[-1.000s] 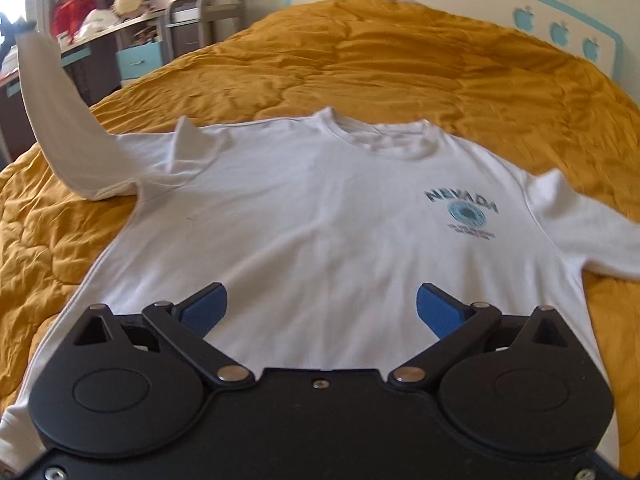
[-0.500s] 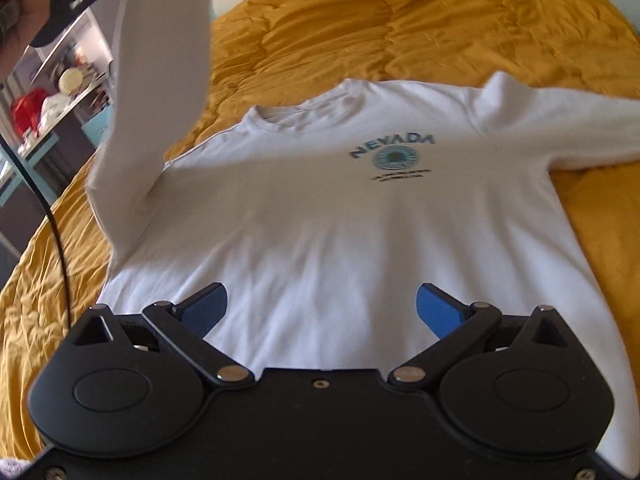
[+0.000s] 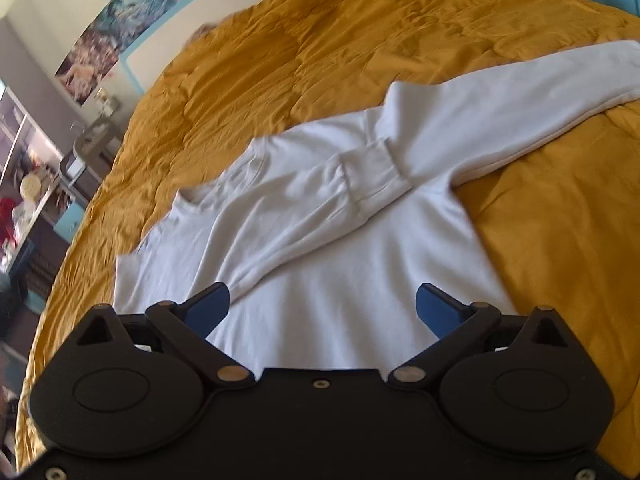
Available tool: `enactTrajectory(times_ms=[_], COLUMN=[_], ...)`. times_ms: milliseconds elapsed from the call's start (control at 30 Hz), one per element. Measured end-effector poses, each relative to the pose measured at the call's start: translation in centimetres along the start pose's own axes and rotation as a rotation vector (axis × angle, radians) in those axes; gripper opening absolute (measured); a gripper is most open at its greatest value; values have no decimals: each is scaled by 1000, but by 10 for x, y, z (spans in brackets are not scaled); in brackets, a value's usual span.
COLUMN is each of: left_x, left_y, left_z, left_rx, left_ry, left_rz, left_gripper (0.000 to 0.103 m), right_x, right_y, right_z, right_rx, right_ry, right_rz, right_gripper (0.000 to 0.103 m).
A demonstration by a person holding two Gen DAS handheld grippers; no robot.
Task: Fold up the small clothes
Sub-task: 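Carry the held sleeve across the shirt body with the left tool, then release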
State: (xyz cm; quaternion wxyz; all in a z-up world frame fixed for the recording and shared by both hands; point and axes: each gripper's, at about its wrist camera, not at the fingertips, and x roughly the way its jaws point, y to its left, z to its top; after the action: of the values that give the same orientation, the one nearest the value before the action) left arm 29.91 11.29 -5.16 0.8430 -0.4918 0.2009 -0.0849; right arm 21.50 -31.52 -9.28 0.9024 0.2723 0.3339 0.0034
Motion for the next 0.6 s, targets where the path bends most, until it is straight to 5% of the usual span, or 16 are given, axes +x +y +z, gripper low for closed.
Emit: enactTrajectory(times_ms=[167, 267, 433, 600], left_x=[-34, -31, -23, -11], left_y=[109, 133, 133, 132], left_z=[-17, -24, -17, -16], left_rx=[-259, -399, -354, -369], left_ry=[49, 95, 92, 91], left_rz=[168, 175, 173, 185], left_gripper=[34, 34, 34, 34], right_x=[17, 40, 81, 94], right_y=[-31, -45, -52, -51], right_z=[19, 29, 31, 37], right_rx=[201, 363, 499, 537], right_ry=[-40, -35, 46, -5], right_rz=[33, 105, 55, 62], right_gripper=[94, 86, 76, 76])
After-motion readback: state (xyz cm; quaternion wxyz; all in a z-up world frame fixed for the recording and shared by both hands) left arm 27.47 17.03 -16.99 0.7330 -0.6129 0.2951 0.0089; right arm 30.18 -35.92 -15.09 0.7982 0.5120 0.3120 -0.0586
